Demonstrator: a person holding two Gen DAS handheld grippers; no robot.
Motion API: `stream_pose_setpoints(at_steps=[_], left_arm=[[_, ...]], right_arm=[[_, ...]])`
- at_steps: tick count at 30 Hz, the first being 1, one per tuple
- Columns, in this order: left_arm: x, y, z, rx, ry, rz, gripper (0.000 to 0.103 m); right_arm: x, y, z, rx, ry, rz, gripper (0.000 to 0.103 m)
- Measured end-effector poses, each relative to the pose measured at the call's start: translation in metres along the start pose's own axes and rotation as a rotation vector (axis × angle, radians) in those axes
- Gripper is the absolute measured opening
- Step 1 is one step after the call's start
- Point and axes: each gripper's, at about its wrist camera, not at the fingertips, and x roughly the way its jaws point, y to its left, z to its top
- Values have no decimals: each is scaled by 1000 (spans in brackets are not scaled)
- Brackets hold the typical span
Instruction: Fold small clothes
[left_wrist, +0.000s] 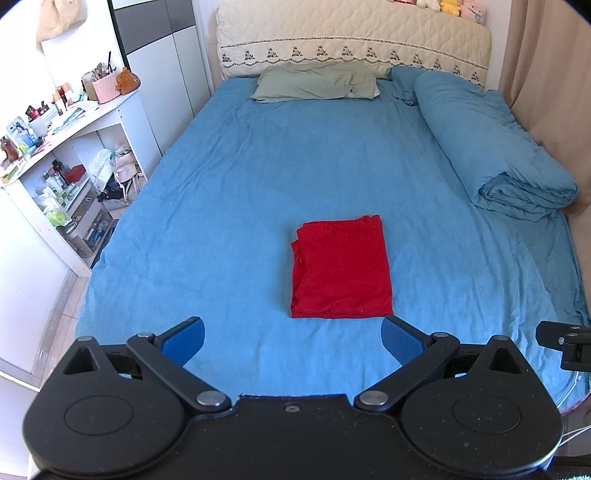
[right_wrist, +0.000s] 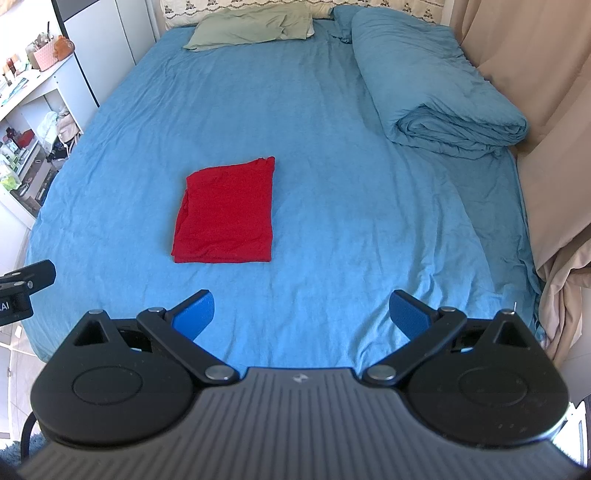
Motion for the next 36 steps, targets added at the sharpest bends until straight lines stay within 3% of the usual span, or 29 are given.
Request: stream_pose_setpoints(at_steps=[36], left_arm=[[-16, 14, -7, -27, -67, -18, 103]], right_arm=[[-21, 30, -13, 23, -46, -12, 103]])
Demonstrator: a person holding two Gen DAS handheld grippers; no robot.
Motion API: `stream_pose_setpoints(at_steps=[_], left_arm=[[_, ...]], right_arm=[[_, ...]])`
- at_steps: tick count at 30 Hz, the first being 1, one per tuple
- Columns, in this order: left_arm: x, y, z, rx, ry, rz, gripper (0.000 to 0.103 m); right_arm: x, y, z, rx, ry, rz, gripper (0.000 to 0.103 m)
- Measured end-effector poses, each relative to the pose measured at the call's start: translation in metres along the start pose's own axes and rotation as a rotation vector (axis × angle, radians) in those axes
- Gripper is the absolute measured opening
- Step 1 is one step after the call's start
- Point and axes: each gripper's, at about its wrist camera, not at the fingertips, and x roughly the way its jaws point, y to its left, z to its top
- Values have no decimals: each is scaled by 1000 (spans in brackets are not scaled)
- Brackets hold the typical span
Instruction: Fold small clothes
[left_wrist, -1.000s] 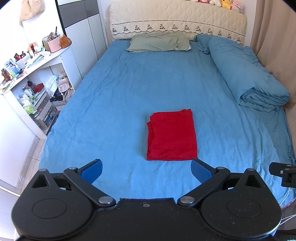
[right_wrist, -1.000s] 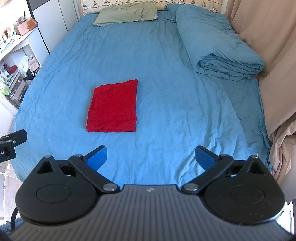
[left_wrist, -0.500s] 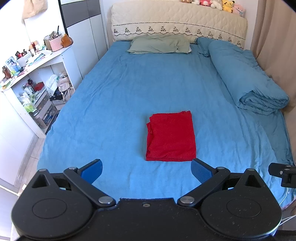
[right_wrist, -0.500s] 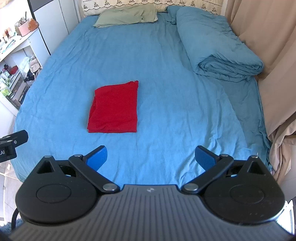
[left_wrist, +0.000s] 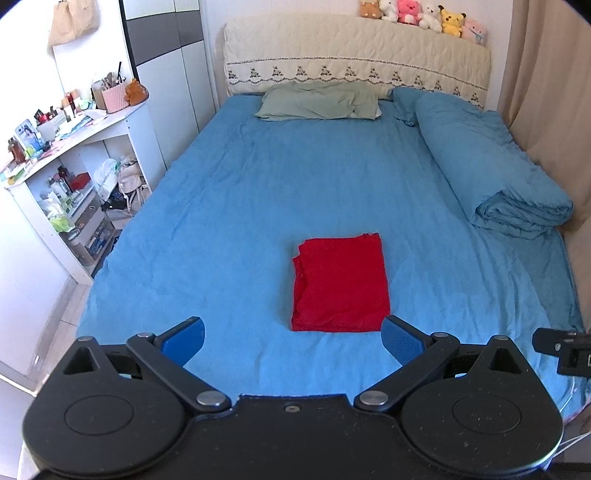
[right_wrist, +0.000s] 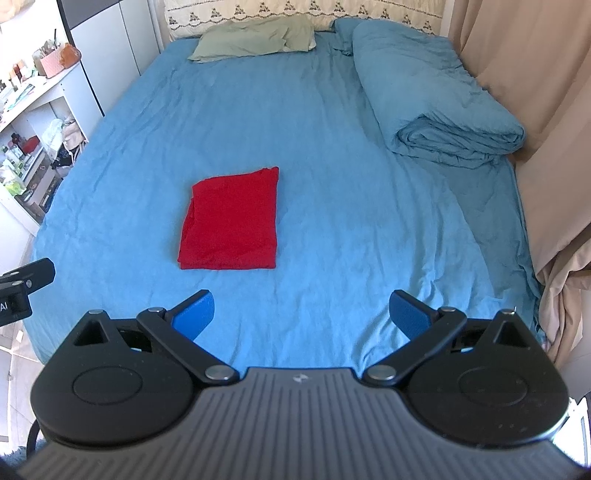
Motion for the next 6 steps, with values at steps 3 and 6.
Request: stream_pose_setpoints(at_steps=[3, 6], left_arm=[[3, 1, 6, 9, -3, -5, 103], [7, 1, 12, 36, -15, -6, 103]], right_arm=[[-1, 1, 4, 14, -5, -1, 103], [0, 2, 8, 31, -9, -6, 103]])
